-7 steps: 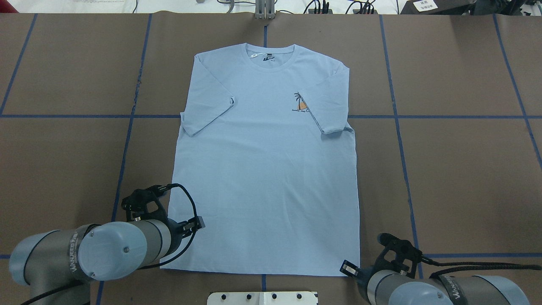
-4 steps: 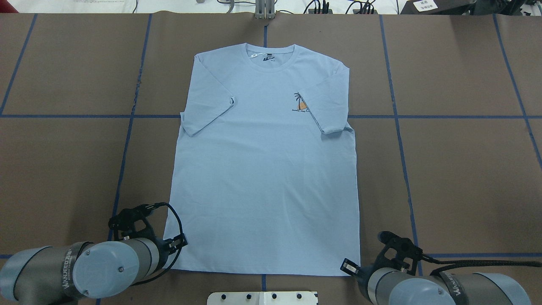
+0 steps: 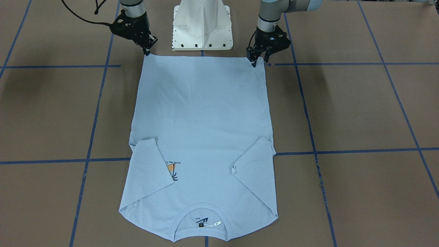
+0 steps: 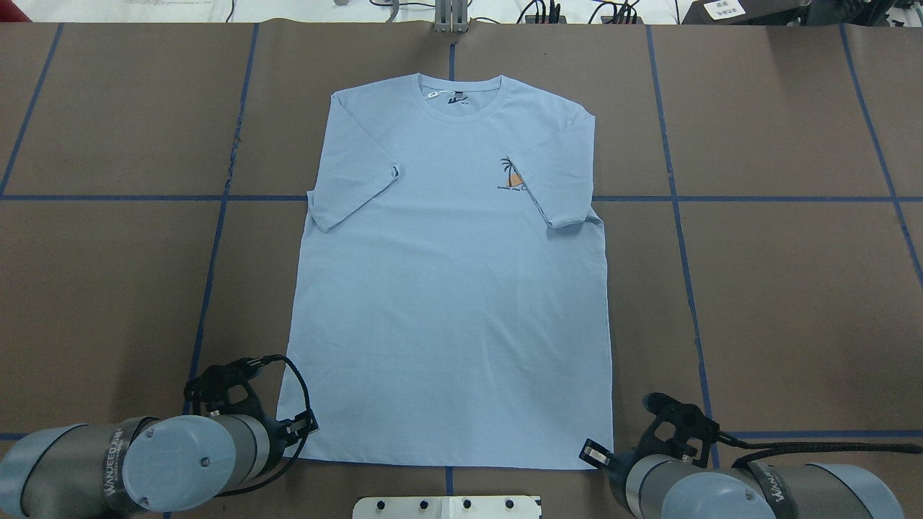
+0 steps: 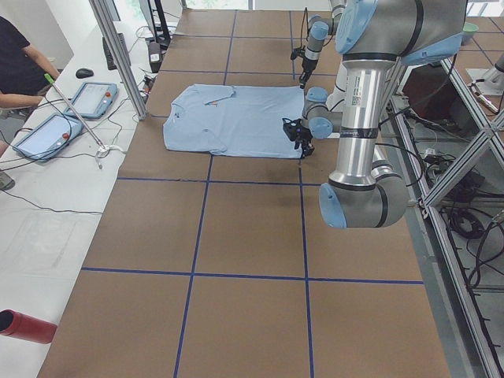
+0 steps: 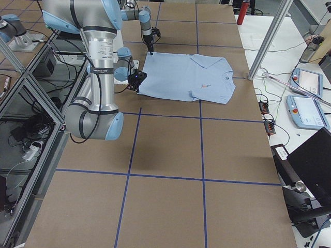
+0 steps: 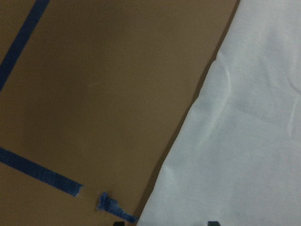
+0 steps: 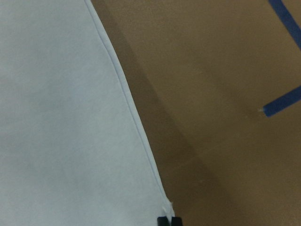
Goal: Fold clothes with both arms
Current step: 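Move both grippers to the hem corners nearest the robot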
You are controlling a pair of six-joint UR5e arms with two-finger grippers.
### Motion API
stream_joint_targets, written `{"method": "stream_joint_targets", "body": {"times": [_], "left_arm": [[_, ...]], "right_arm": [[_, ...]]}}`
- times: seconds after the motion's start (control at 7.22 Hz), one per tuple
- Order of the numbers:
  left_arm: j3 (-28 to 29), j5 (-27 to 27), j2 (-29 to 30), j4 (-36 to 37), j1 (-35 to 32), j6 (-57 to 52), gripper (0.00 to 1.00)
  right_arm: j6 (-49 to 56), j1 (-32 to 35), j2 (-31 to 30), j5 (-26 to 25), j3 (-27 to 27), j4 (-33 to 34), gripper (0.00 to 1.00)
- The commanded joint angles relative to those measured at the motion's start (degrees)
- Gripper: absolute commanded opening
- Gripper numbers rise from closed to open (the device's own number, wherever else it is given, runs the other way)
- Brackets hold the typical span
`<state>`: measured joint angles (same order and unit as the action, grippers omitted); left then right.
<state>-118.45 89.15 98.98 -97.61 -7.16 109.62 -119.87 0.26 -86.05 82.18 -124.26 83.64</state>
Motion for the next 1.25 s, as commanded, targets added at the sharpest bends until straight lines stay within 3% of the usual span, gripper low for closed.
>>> {"method": "stream_joint_targets", "body": {"times": [0.0,0.28,0.42,0.69,1.11], "left_arm": [[-0.12,0.06,-0.28,-0.04,1.18,1.55,0.48],[-0.12,0.06,-0.46,0.05,1.18,2.09,0.06],[-0.38,-0.03,-0.98,0.05,1.27,2.09,0.00],[-4.14,0.66,-1.60,1.27,1.61,2.09,0.00],[-11.17,1.72,-1.25,4.18,4.86,4.79,0.00]], "right_arm": [[-0.01,0.01,0.01,0.00,-0.01,0.03,0.00],[-0.01,0.01,-0.08,0.00,0.16,0.03,0.00],[-0.01,0.01,-0.17,0.00,-0.01,0.03,0.00],[-0.01,0.36,-0.78,0.00,-0.80,-0.05,0.00],[-0.01,-0.87,-8.16,0.00,-8.87,-0.14,0.00]]}}
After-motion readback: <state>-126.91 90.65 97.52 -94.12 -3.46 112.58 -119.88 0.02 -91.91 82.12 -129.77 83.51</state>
